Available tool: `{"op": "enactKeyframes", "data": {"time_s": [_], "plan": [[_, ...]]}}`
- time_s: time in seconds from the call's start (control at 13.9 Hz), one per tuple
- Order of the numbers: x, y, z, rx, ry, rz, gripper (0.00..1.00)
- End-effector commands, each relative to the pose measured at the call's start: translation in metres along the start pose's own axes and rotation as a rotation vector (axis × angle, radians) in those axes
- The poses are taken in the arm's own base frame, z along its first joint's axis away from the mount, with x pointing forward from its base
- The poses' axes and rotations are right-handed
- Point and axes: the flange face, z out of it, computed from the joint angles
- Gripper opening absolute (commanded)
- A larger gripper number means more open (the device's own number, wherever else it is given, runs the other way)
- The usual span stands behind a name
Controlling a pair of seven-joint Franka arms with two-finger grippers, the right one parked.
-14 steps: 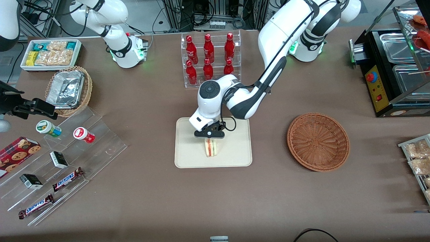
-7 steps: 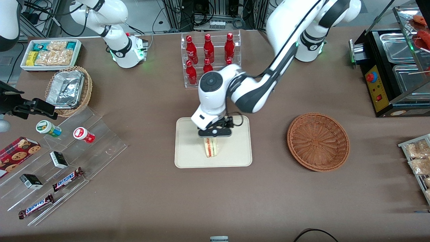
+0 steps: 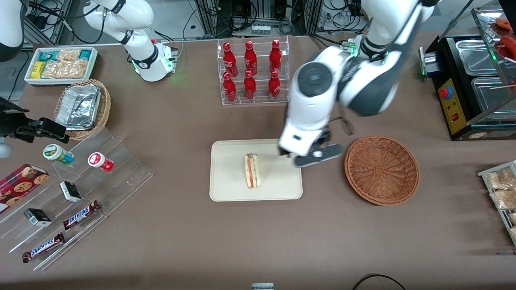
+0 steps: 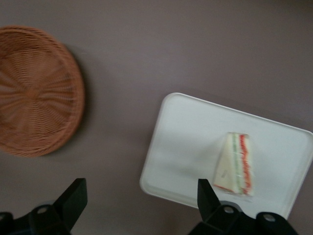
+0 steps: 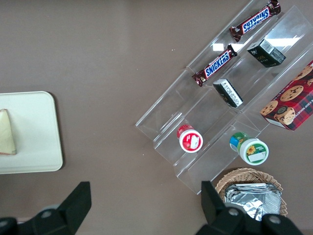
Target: Place sandwich from basket to tray
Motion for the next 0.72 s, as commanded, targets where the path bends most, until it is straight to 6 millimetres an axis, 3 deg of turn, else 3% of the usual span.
{"op": "enactKeyframes", "data": {"time_s": [0.0,0.51,0.65], "plan": [[0.006,-0.05,-0.032,0.041,-0.026,-0.037,0.99],[0.052,-0.193,-0.099,-0.003,-0.127,0.119,0.99],[0.062,-0.23,-0.109,-0.02,-0.145,0.164,0.99]]}}
